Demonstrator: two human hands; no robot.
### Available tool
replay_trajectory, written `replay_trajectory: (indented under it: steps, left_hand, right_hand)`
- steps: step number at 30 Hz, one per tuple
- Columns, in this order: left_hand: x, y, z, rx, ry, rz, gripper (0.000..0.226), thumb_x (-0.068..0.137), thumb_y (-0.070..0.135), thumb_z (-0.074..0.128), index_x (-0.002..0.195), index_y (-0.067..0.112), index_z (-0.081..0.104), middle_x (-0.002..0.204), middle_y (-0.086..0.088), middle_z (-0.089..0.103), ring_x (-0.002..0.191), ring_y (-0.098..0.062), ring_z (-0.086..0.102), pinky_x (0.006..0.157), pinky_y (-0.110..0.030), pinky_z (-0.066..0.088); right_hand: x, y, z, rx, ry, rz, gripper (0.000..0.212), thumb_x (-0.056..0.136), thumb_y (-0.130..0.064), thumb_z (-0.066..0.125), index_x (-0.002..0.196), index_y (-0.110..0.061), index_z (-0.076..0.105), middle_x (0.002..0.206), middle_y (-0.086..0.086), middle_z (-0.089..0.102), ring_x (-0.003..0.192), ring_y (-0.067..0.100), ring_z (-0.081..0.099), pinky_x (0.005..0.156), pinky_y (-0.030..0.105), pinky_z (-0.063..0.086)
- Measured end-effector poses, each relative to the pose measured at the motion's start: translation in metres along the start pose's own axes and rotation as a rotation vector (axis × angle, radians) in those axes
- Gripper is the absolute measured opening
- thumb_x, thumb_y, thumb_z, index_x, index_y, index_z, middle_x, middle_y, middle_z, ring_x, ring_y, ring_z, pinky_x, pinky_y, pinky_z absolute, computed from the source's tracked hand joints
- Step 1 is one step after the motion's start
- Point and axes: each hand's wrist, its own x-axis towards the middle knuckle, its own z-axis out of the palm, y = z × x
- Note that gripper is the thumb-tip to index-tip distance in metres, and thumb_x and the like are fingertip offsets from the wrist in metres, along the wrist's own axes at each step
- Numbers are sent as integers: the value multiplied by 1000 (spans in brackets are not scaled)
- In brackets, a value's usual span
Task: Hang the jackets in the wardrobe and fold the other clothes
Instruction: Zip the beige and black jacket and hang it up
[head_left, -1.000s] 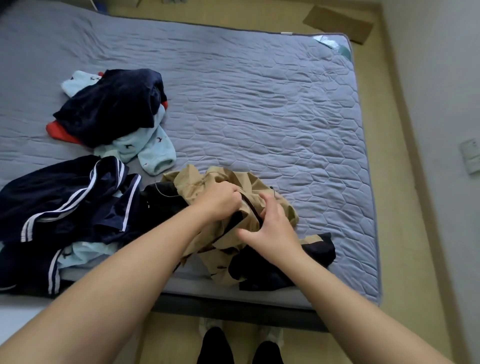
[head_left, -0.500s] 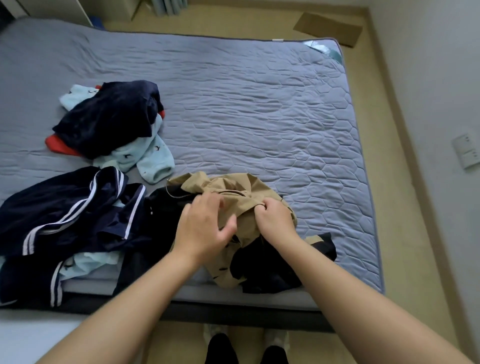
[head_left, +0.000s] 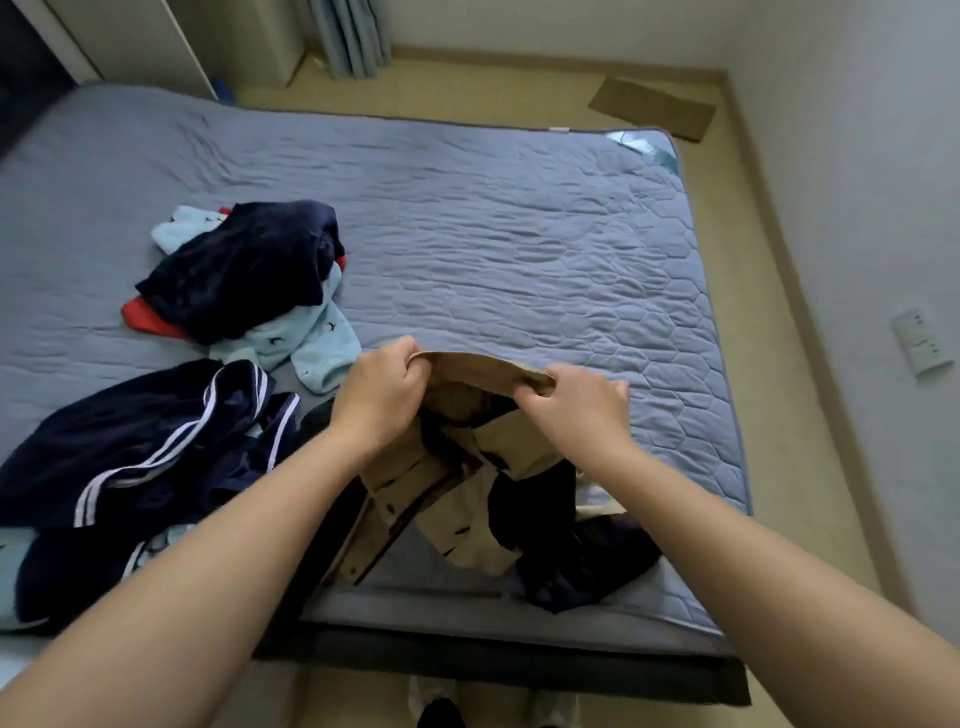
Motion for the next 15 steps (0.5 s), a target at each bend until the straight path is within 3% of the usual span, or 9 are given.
replay_trajectory:
  steps: [4, 7, 11, 15]
  left_hand:
    - [20, 70, -101, 289, -17, 170, 29, 93, 28, 43, 65, 17, 42, 67, 0, 48, 71, -27, 45, 56, -33, 29]
    - [25, 138, -178, 344, 33, 284, 29, 93, 28, 42, 68, 17, 47, 67, 0, 50, 73, -28, 52, 55, -32, 30]
    - [20, 219, -259, 459, 195, 407, 22, 94, 28, 40, 87, 17, 57, 81, -2, 54, 75, -25, 50, 60, -31, 34]
    - [7, 257, -311, 637, 292, 464, 20, 92, 8, 38, 95, 16, 56, 87, -6, 61, 74, -24, 55, 60, -32, 38]
  right_hand:
    - [3, -18, -98, -116, -113, -44, 6, 83, -24, 51, 78, -20, 52, 72, 0, 54, 80, 28, 53, 95, 45, 31]
    - [2, -25, -174, -173, -73, 11, 7, 81, -11, 46, 74, -15, 47, 80, 6, 54, 79, 28, 54, 69, 32, 41]
    - [-14, -28, -258, -20, 193, 78, 11, 81, -1, 43, 87, -10, 47, 95, 13, 56, 87, 32, 60, 73, 39, 55]
    - [-47, -31, -310, 139, 549, 32, 28, 78, 5, 37, 96, -15, 43, 82, 7, 56, 72, 27, 53, 63, 34, 44]
